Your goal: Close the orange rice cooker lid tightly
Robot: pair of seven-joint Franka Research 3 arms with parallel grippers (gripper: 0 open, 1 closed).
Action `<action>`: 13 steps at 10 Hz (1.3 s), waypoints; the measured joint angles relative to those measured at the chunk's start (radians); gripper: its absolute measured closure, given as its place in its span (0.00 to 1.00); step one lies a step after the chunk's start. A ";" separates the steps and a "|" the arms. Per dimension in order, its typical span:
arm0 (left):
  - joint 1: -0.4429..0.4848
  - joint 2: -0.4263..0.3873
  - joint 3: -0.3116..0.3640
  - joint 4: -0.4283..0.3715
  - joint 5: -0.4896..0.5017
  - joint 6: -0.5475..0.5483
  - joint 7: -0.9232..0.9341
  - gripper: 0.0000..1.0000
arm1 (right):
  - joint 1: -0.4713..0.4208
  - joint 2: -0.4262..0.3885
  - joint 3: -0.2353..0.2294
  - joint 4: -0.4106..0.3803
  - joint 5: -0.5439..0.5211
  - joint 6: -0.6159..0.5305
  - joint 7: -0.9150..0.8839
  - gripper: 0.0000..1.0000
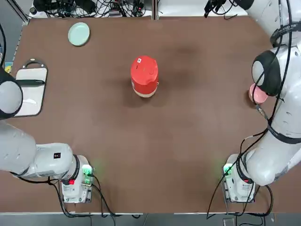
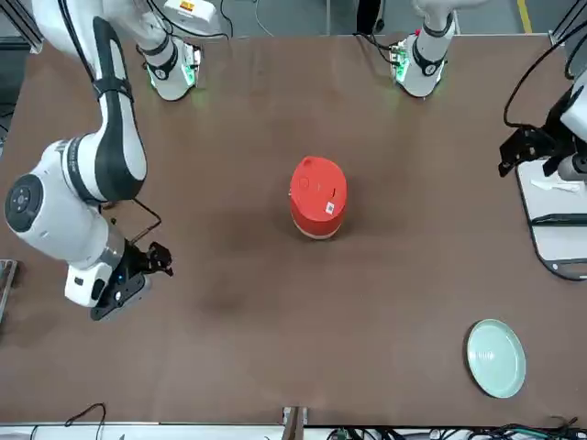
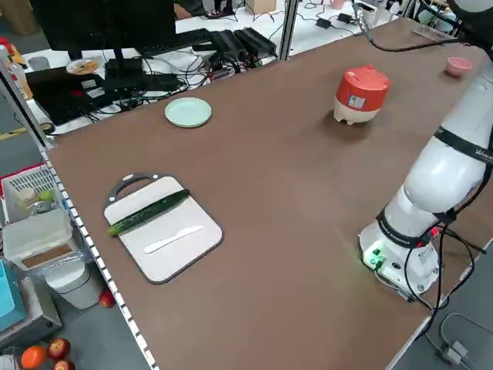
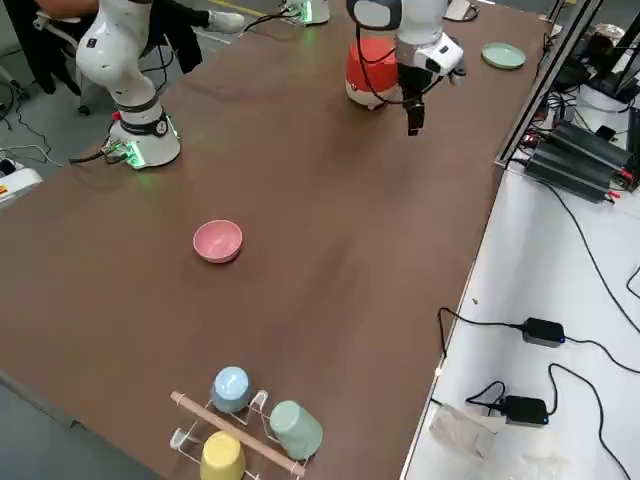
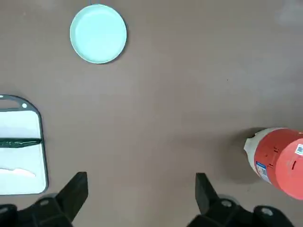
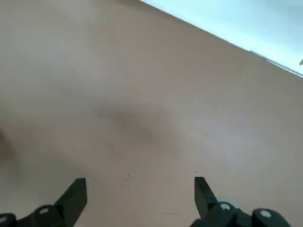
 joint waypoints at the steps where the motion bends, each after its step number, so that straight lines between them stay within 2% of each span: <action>1: -0.002 -0.022 -0.001 0.000 0.000 -0.013 -0.001 0.00 | 0.000 -0.013 -0.001 0.000 0.000 -0.010 0.007 0.00; 5: 0.015 -0.038 0.019 -0.003 0.000 -0.054 -0.001 0.00 | -0.006 -0.043 -0.004 0.001 -0.004 -0.064 0.094 0.00; 11: 0.023 -0.056 0.018 0.008 0.000 -0.088 -0.001 0.00 | -0.003 -0.072 0.001 0.002 -0.131 -0.114 0.203 0.00; 13: 0.023 -0.058 0.017 0.009 -0.001 -0.101 -0.001 0.00 | -0.001 -0.075 0.002 0.009 -0.138 -0.149 0.256 0.00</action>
